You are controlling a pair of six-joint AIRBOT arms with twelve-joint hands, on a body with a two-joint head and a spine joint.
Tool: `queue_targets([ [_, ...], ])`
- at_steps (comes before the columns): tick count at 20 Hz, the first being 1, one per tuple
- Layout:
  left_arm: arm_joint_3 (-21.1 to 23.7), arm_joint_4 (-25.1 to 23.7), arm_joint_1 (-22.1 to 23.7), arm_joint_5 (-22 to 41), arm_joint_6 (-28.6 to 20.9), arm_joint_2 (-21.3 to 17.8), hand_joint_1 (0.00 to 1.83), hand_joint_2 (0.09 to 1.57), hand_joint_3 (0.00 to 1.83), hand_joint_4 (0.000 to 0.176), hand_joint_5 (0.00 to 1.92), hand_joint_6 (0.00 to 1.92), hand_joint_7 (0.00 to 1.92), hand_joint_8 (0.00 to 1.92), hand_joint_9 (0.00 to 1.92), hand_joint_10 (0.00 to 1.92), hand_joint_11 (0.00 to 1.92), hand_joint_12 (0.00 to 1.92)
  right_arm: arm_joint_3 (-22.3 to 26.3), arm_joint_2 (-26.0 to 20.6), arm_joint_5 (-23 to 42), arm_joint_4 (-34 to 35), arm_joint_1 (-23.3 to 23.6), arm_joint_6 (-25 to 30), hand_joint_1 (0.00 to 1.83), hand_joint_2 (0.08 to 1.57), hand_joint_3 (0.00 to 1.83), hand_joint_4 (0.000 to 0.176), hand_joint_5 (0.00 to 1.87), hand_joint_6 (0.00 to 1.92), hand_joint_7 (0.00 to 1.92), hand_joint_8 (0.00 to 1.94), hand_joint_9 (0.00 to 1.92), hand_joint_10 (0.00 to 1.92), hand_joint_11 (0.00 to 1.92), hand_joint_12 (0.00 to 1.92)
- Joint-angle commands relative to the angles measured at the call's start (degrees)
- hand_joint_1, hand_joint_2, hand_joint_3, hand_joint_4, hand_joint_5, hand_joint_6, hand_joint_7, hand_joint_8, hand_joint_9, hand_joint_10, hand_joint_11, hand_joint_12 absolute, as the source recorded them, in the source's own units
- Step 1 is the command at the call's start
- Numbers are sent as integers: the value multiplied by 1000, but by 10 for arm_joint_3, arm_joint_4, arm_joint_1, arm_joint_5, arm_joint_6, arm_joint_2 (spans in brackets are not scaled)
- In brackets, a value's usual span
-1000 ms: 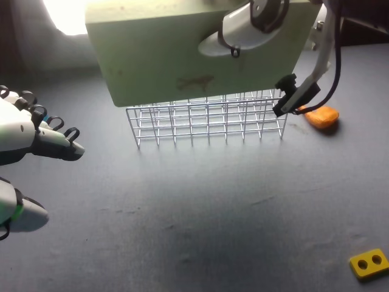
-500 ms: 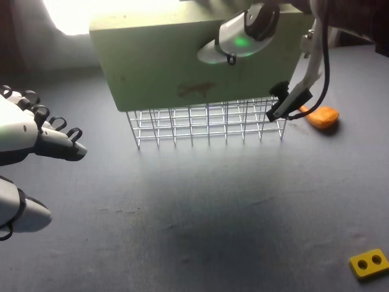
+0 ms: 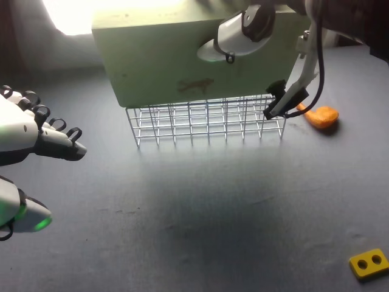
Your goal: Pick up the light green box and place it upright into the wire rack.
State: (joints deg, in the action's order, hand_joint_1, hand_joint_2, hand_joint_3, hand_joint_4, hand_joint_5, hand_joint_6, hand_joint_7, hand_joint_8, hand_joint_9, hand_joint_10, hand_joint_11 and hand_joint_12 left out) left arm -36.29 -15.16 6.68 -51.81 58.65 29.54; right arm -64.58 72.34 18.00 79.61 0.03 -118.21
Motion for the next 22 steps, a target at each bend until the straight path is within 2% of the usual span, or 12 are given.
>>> queue_targets([
  [1, 0, -13, 6, 38, 2, 0, 345, 1270, 0, 0, 197, 1, 257, 4, 213, 3, 0, 647, -4, -2, 14, -19, 8, 7, 1363, 1158, 0, 0, 904, 971, 903, 1190, 766, 1450, 501, 1759],
  [2, 0, -13, 6, 38, 2, 0, 330, 1274, 2, 1, 191, 0, 240, 1, 206, 0, 0, 635, -7, 0, 14, -19, 8, 9, 1364, 1157, 0, 0, 908, 956, 904, 1195, 766, 1448, 504, 1755],
  [3, 0, -13, 7, 38, 2, 0, 348, 1272, 0, 1, 197, 2, 244, 2, 210, 1, 0, 631, -9, 1, 14, -19, 7, 9, 1263, 1133, 0, 0, 979, 869, 941, 1218, 766, 1366, 513, 1781],
  [4, 0, -13, 6, 38, 2, 1, 370, 1264, 0, 4, 201, 3, 251, 4, 215, 3, 0, 630, -12, 2, 14, -19, 5, 12, 1342, 1156, 1, 0, 901, 979, 911, 1188, 757, 1447, 479, 1797],
  [5, 0, -13, 6, 38, 2, 2, 374, 1262, 0, 5, 202, 3, 252, 4, 216, 3, 0, 629, -13, 3, 15, -19, 3, 15, 1357, 1162, 2, 0, 884, 1004, 904, 1183, 755, 1464, 471, 1800],
  [7, 0, -13, 6, 38, 2, 3, 375, 1261, 0, 5, 202, 3, 253, 4, 217, 3, 0, 629, -13, 4, 15, -19, 1, 16, 1360, 1163, 3, 0, 880, 1009, 902, 1183, 754, 1468, 469, 1801],
  [8, 0, -13, 6, 38, 2, 3, 317, 1272, 2, 13, 179, 6, 233, 5, 202, 2, 0, 619, -15, 5, 16, -19, -1, 16, 1364, 1155, 0, 0, 897, 998, 915, 1157, 774, 1437, 500, 1759],
  [9, 0, -13, 6, 38, 2, 3, 316, 1272, 1, 13, 180, 6, 233, 5, 202, 2, 0, 619, -15, 6, 16, -20, -3, 17, 1365, 1154, 0, 0, 898, 995, 917, 1154, 777, 1434, 504, 1754],
  [12, -1, -13, 4, 38, 2, 3, 343, 1268, 0, 7, 186, 7, 231, 3, 206, 3, 0, 625, -33, 19, 16, -21, -14, 21, 1364, 1155, 0, 0, 938, 914, 902, 1190, 754, 1463, 507, 1809],
  [19, -1, -12, 4, 38, 2, 3, 381, 1256, 0, 7, 204, 6, 247, 3, 228, 6, 0, 652, -52, 36, 11, -23, -29, 29, 1366, 1152, 1, 0, 913, 946, 924, 1173, 767, 1436, 503, 1770],
  [20, -1, -12, 4, 38, 2, 3, 376, 1260, 0, 5, 199, 3, 243, 1, 220, 2, 0, 638, -55, 40, 11, -23, -33, 29, 1264, 1128, 0, 0, 994, 845, 949, 1205, 764, 1360, 506, 1787],
  [22, -1, -12, 4, 38, 2, 3, 376, 1261, 0, 4, 198, 2, 241, 0, 217, 1, 0, 633, -61, 46, 12, -23, -38, 30, 1239, 1121, 0, 0, 1015, 817, 956, 1212, 765, 1338, 506, 1790],
])
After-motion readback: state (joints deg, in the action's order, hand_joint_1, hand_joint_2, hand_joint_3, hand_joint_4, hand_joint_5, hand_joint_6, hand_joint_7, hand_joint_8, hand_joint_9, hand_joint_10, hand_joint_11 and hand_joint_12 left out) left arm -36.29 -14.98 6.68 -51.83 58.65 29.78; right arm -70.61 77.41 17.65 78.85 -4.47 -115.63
